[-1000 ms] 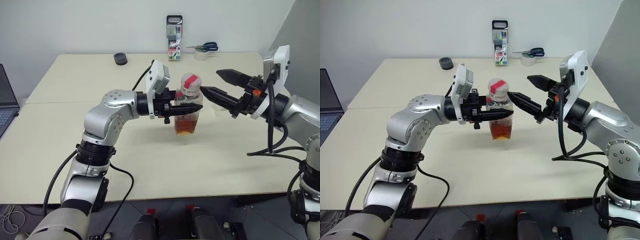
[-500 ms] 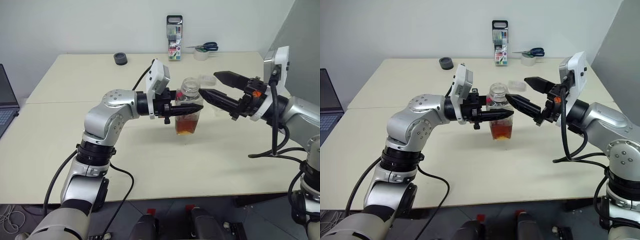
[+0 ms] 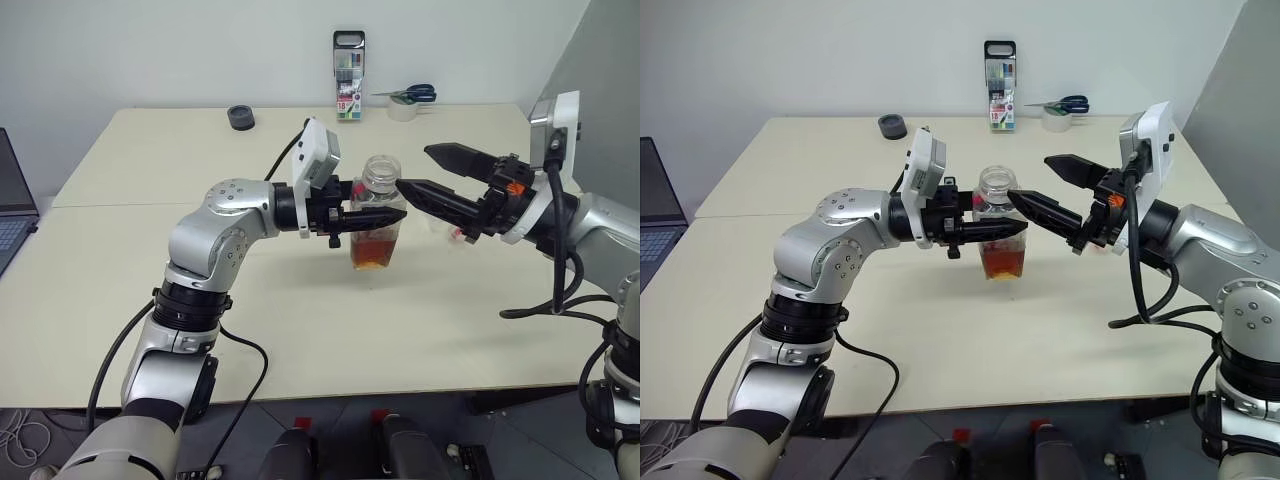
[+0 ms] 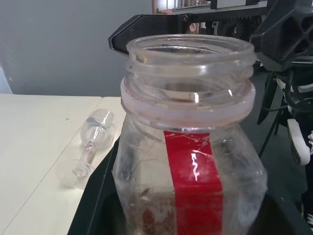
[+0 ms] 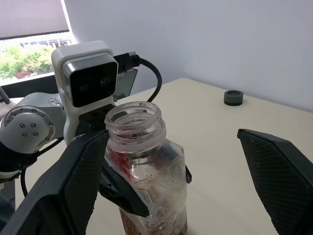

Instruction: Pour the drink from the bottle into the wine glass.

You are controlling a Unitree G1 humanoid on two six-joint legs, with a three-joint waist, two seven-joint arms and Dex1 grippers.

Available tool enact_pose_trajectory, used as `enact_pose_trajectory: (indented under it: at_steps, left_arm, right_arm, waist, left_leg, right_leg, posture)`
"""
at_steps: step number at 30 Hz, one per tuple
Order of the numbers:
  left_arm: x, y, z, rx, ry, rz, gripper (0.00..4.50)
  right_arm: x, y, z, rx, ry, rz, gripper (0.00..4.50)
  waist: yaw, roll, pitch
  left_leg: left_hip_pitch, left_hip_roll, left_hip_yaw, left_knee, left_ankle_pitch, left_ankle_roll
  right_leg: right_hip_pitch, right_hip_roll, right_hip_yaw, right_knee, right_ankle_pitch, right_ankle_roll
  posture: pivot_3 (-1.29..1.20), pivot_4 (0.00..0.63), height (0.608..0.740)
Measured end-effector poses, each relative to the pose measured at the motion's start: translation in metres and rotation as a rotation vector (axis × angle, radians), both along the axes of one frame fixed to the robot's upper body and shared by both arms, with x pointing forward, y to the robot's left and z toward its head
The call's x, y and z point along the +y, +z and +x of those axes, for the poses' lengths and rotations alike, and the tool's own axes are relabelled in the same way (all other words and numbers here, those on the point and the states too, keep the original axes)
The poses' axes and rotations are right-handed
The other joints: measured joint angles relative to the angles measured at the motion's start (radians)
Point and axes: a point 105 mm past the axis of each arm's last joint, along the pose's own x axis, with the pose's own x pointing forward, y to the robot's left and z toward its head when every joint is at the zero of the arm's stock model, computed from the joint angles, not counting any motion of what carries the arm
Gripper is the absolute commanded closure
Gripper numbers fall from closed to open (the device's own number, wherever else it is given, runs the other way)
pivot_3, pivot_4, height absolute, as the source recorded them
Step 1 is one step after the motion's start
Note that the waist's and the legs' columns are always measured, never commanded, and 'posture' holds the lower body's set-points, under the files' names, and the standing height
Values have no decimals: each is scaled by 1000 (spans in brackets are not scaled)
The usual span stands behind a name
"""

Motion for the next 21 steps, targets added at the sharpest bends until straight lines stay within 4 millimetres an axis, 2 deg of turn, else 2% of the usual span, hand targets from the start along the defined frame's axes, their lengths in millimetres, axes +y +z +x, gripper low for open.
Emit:
enact_pose_trajectory:
  at_steps: [15,18,21]
  left_arm:
    - [1,1,4,-1,37,-13,2686]
    - [9,3,14,-12,120,-18,2686]
    - [30,2,39,-23,311,-31,2686]
  right_arm:
    - [0,0,0,0,-2,-3,26]
    - [0,0,-1,-3,-1,-6,26]
    - [4,0,-5,-18,16,-20,26]
  waist:
    - [0,0,0]
    - [0,0,0]
    - [0,0,0]
  left_leg:
    - [0,0,0,0,0,0]
    - [0,0,0,0,0,0]
    - [0,0,0,0,0,0]
  right_leg:
    - [0,0,0,0,0,0]
    - [0,0,0,0,0,0]
    - [0,0,0,0,0,0]
  posture:
    - [0,150,740]
    - [0,150,740]
    - [0,150,740]
